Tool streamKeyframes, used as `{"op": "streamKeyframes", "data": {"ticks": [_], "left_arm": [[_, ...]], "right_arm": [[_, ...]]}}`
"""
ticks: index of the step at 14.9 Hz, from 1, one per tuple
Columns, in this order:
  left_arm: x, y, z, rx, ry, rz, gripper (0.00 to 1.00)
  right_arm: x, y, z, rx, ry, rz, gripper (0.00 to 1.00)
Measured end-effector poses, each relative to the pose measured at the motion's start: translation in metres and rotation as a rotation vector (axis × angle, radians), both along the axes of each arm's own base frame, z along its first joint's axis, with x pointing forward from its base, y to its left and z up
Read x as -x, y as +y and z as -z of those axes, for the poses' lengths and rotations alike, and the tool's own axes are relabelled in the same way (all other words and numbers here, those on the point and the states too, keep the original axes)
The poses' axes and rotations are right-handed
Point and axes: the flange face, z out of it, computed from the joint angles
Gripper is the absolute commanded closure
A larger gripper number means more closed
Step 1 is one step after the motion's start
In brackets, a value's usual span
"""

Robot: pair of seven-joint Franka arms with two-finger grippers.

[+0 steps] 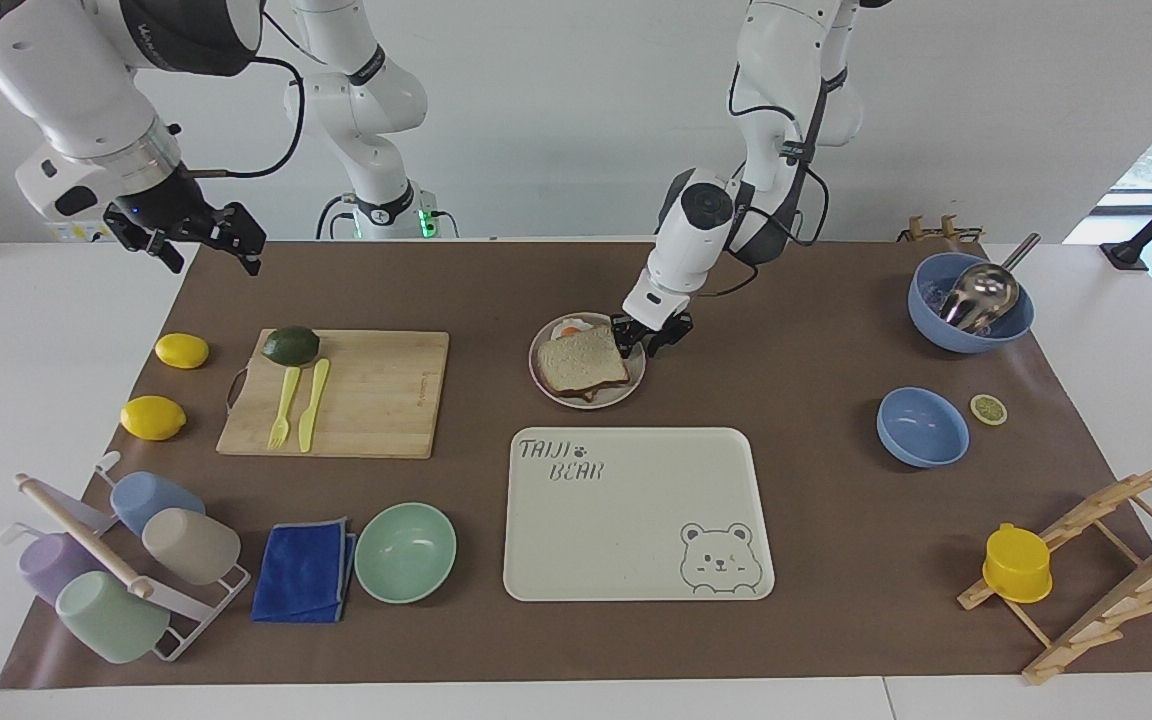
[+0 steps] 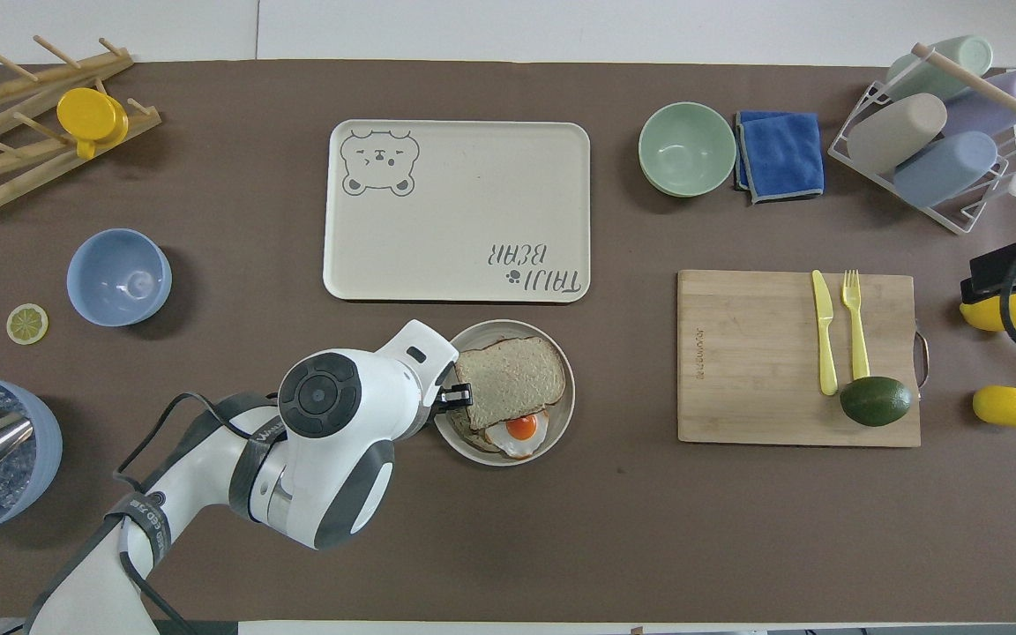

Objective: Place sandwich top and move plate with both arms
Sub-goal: 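Grasp the rim of the white plate with the left gripper, then slide the plate with the left gripper onto the cream bear tray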

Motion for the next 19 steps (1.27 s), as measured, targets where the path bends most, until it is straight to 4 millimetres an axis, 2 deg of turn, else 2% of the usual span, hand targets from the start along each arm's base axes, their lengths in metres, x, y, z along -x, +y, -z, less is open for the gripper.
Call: {"op": "streamKeyframes", "data": {"ticks": [5, 15, 17, 19], "left_arm": [[-0.001, 0.001, 0.0, 0.002, -0.003, -0.003, 1.0], [-0.006, 0.005, -0.004, 0.016, 0.002, -0.034, 1.0], [-0.014, 0.013, -0.008, 0.017, 0.019, -0.057, 1.0], [-0.027, 0.019, -0.02, 0.015, 0.04, -0.073, 1.0]], "right_arm": [[0.0, 0.0, 0.0, 0.0, 0.001, 0.0, 0.0], [0.0, 0.0, 0.0, 0.0, 0.001, 0.0, 0.0], [0.0, 0.0, 0.0, 0.0, 0.001, 0.0, 0.0], [0.0, 0.0, 0.0, 0.0, 0.001, 0.0, 0.0]]}}
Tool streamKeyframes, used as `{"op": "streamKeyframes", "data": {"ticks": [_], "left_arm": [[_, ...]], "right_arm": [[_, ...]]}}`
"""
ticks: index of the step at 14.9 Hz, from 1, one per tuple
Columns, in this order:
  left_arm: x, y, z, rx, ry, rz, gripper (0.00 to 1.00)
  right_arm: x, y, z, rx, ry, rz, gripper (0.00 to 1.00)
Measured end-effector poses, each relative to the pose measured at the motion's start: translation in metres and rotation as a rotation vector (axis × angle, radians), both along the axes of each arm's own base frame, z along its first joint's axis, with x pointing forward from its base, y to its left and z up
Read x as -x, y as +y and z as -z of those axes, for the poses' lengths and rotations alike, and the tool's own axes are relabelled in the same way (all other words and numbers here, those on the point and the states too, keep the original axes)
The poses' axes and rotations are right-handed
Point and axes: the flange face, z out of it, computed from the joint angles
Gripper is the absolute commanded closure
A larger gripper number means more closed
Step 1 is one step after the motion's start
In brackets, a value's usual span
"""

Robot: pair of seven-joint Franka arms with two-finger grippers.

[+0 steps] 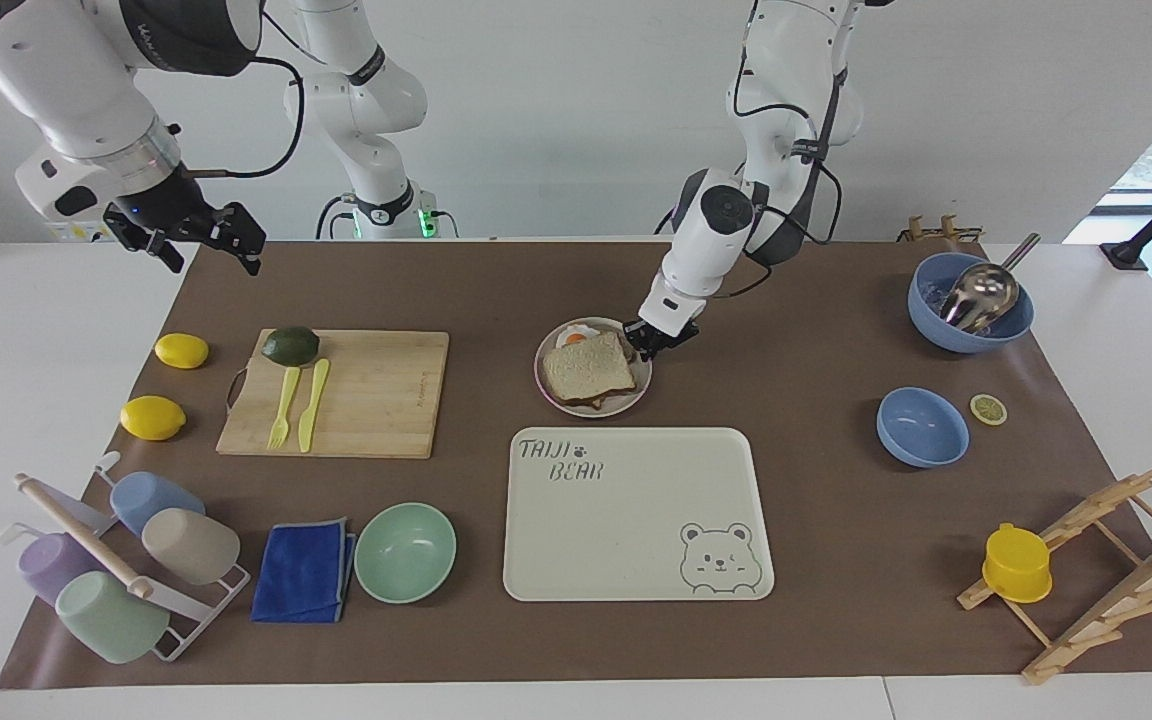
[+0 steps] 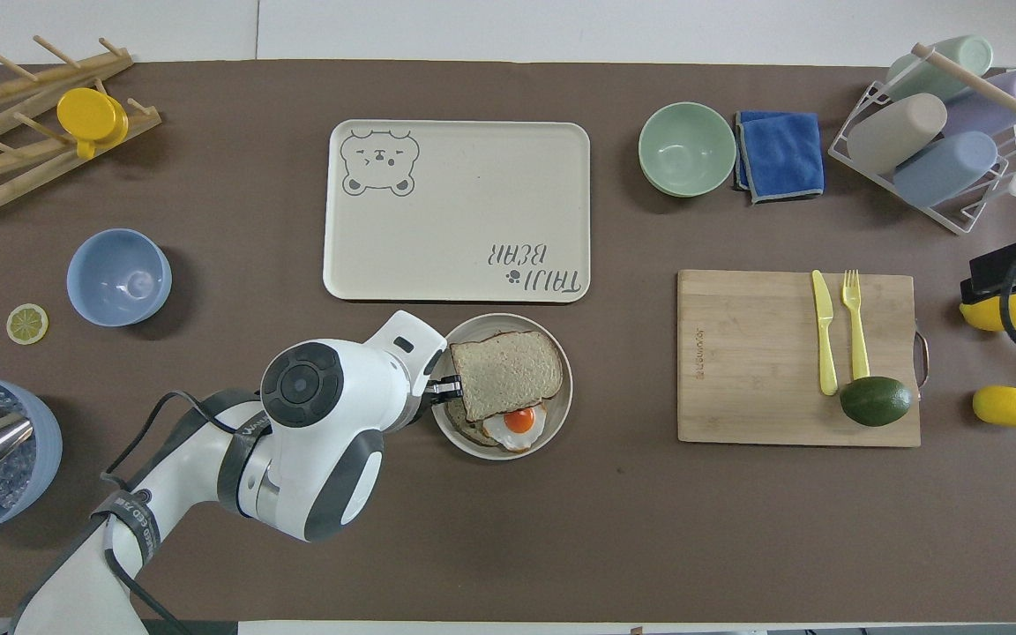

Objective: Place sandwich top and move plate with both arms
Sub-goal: 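Slide the plate with the left gripper onto the cream bear tray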

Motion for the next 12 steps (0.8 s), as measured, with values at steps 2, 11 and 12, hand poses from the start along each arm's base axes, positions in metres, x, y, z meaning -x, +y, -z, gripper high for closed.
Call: {"op": "streamKeyframes", "data": {"ticks": [2, 11, 12], "left_arm": [[-0.014, 0.006, -0.016, 0.005, 0.016, -0.018, 1.0], [-0.067, 0.026, -0.079, 0.153, 0.012, -0.134, 1.0], [-0.079, 0.033, -0.086, 0.168, -0.004, -0.144, 1.0]], "right_arm": [[0.0, 0.0, 0.0, 0.0, 0.0, 0.0, 0.0], [0.0, 0.0, 0.0, 0.0, 0.0, 0.0, 0.0], [0.0, 0.0, 0.0, 0.0, 0.0, 0.0, 0.0]]}}
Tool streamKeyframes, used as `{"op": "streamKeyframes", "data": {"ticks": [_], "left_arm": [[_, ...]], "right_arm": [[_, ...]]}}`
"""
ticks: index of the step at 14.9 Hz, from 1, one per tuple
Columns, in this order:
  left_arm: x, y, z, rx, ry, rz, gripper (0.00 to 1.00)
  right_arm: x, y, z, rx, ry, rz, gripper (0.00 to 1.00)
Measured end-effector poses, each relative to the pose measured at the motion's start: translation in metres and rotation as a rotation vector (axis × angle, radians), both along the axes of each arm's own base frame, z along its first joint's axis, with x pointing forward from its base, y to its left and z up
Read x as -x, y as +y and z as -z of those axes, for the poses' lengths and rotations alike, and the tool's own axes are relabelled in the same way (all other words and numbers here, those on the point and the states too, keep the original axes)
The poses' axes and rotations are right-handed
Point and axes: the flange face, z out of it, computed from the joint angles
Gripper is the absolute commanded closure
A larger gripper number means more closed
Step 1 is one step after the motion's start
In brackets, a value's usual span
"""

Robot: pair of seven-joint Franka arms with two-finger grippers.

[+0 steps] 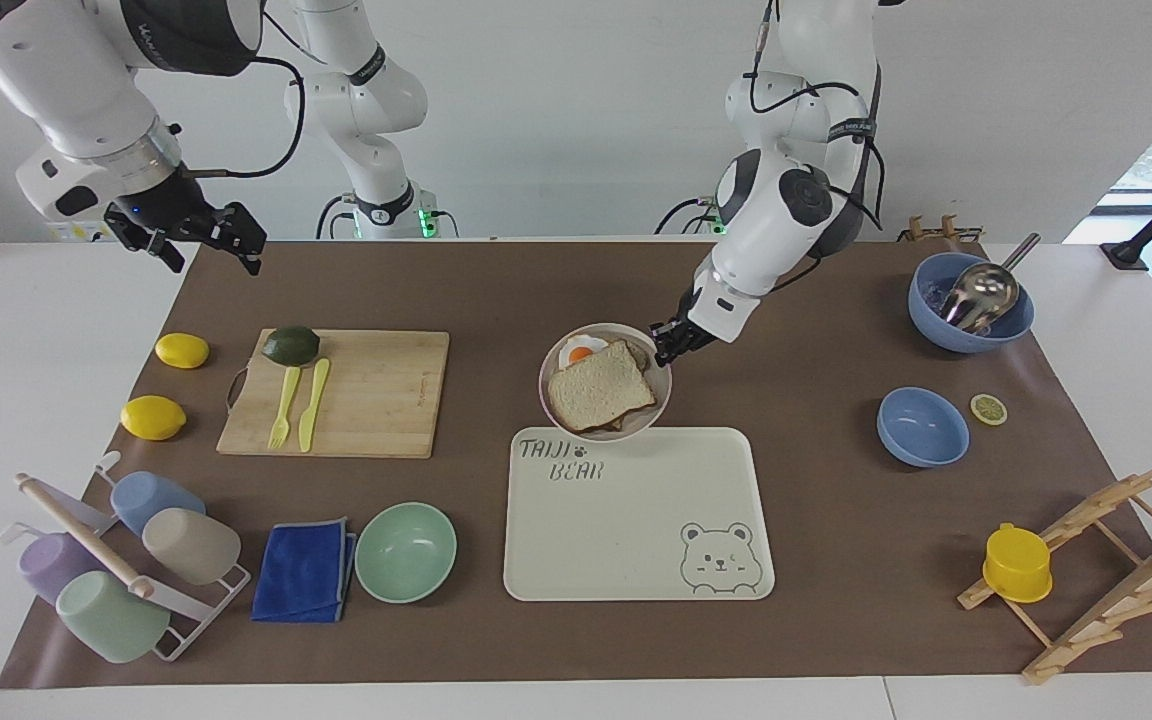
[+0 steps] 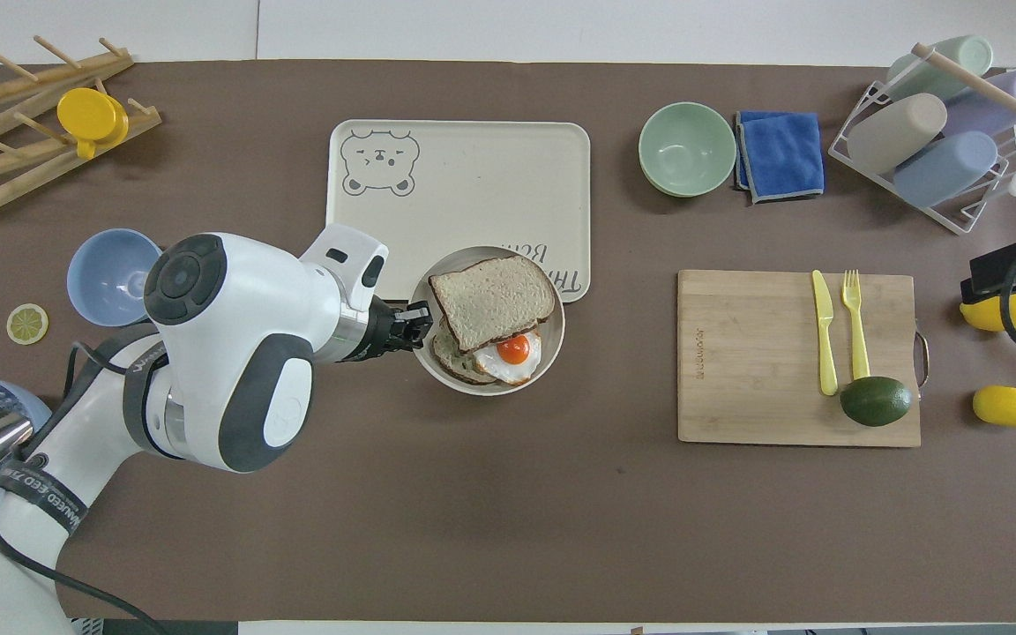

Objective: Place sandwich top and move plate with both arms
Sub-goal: 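Slide the plate with the left gripper onto the cream bear tray, then open the left gripper and pull it back from the plate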

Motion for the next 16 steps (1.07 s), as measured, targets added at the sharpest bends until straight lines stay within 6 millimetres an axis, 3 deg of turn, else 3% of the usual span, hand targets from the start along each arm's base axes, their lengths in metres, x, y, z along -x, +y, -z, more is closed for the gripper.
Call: {"op": "streamKeyframes", "data": {"ticks": [2, 4, 10, 16], "left_arm": [[-0.027, 0.018, -0.009, 0.036, -0.018, -0.029, 1.0], [-0.047, 0.028, -0.005, 0.052, -0.017, -0.045, 1.0], [-0.106, 0.015, 0.031, 0.078, -0.016, -0.046, 1.0], [-0.127, 0.012, 0.082, 0.062, -0.056, -0.05, 1.0]], "right_arm": [[0.0, 0.0, 0.0, 0.0, 0.0, 0.0, 0.0], [0.0, 0.0, 0.0, 0.0, 0.0, 0.0, 0.0], [0.0, 0.0, 0.0, 0.0, 0.0, 0.0, 0.0], [0.0, 0.0, 0.0, 0.0, 0.0, 0.0, 0.0]]}}
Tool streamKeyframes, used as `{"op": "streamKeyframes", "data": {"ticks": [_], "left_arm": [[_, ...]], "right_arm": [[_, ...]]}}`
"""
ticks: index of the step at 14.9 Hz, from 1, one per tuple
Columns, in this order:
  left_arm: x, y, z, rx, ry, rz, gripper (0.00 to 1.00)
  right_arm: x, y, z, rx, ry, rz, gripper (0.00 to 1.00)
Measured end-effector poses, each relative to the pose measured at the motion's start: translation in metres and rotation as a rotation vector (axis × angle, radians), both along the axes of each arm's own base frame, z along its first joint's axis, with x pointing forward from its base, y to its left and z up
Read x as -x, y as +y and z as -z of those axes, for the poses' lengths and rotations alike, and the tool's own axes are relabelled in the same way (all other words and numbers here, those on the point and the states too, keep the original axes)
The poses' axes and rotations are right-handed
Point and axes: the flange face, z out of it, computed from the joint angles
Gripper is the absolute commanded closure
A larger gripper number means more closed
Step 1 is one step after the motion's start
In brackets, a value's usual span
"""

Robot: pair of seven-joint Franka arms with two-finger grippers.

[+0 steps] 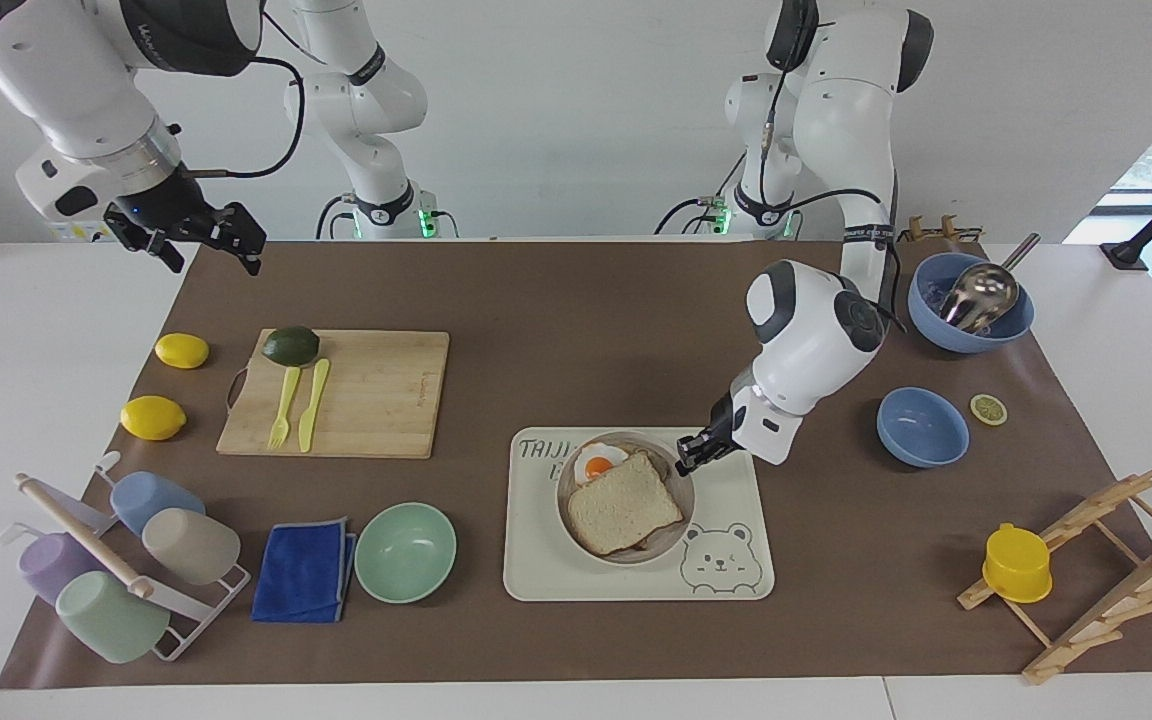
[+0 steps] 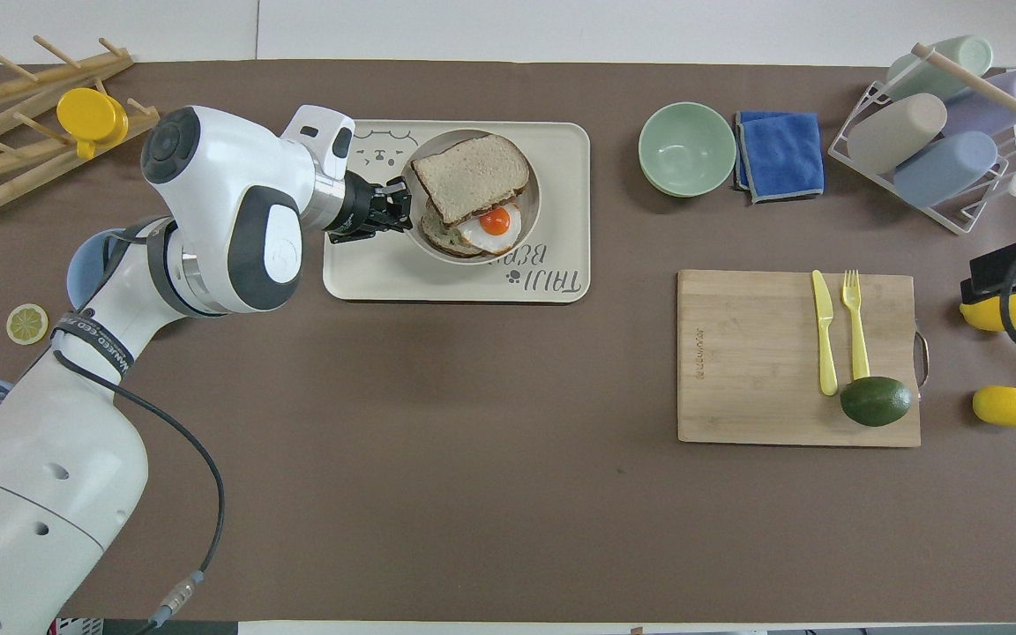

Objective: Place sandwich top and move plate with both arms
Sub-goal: 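Open the left gripper and pull it back from the plate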

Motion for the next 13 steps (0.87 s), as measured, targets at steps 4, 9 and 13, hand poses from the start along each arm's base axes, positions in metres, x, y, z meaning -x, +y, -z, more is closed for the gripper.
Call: {"op": "streamKeyframes", "data": {"ticks": [4, 9, 13], "left_arm": [[-0.0029, 0.0039, 0.0072, -0.008, -0.012, 0.011, 1.0], [-0.0006, 0.0056, 0.0125, -0.054, -0.032, 0.073, 0.0], [-0.0012, 0.0074, 0.0089, -0.077, -0.04, 0.097, 0.0]], "right_arm": [[0.0, 0.0, 0.0, 0.0, 0.0, 0.0, 0.0], [0.0, 0.0, 0.0, 0.0, 0.0, 0.0, 0.0], [0.0, 0.0, 0.0, 0.0, 0.0, 0.0, 0.0]]}}
